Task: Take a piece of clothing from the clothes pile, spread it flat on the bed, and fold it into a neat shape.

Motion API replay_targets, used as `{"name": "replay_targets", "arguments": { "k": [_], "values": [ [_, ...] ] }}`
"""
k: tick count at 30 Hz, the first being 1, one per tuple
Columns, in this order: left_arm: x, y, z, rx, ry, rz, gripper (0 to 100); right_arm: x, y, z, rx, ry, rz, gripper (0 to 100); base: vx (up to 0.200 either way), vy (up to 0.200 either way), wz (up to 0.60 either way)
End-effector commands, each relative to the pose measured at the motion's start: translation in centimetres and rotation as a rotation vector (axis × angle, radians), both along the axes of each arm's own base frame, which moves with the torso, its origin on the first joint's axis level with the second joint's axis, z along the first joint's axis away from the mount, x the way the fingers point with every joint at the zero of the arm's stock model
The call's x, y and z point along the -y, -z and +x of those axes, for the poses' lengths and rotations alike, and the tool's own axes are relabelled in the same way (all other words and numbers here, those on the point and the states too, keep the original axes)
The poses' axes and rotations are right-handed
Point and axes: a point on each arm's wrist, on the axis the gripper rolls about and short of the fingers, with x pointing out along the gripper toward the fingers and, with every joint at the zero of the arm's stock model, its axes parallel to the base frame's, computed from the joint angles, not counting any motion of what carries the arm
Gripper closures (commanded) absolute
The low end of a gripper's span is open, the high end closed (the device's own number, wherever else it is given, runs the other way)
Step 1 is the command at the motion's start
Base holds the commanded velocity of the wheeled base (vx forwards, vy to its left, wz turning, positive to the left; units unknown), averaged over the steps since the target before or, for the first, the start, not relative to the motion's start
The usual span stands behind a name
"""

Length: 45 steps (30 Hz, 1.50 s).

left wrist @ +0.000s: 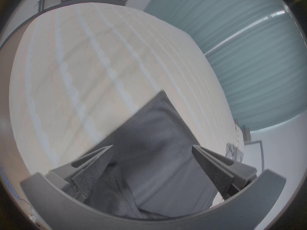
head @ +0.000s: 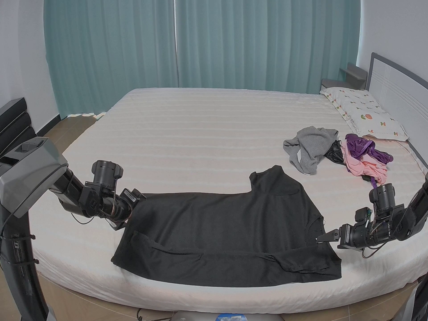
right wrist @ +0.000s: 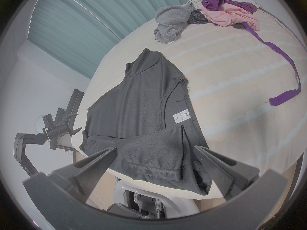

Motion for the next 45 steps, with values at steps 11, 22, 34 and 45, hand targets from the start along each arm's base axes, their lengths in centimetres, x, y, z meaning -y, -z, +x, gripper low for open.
{"name": "replay_targets", "arguments": {
  "k": [11, 22, 34, 45],
  "values": [
    [-1.6, 1.1, -2.1, -0.064, 0.169, -0.016, 0, 0.1, 0.9, 0.4, 0.015, -0.023, 0.031, 0, 0.0, 0.0, 0.0],
    [1.0, 1.5, -2.4, -0.054, 0.306, 0.033, 0, 0.1, 1.4, 0.4, 0.002, -0.038, 0.047, 0, 0.0, 0.0, 0.0],
    [1.0, 2.4, -2.1, -0.052, 0.296, 0.124, 0, -0.1, 1.8, 0.5, -0.008, -0.047, 0.049, 0, 0.0, 0.0, 0.0],
    [0.7, 1.7, -3.4, -0.067, 0.261, 0.163, 100, 0.0, 1.8, 0.9, -0.004, -0.043, 0.047, 0, 0.0, 0.0, 0.0]
  ]
}}
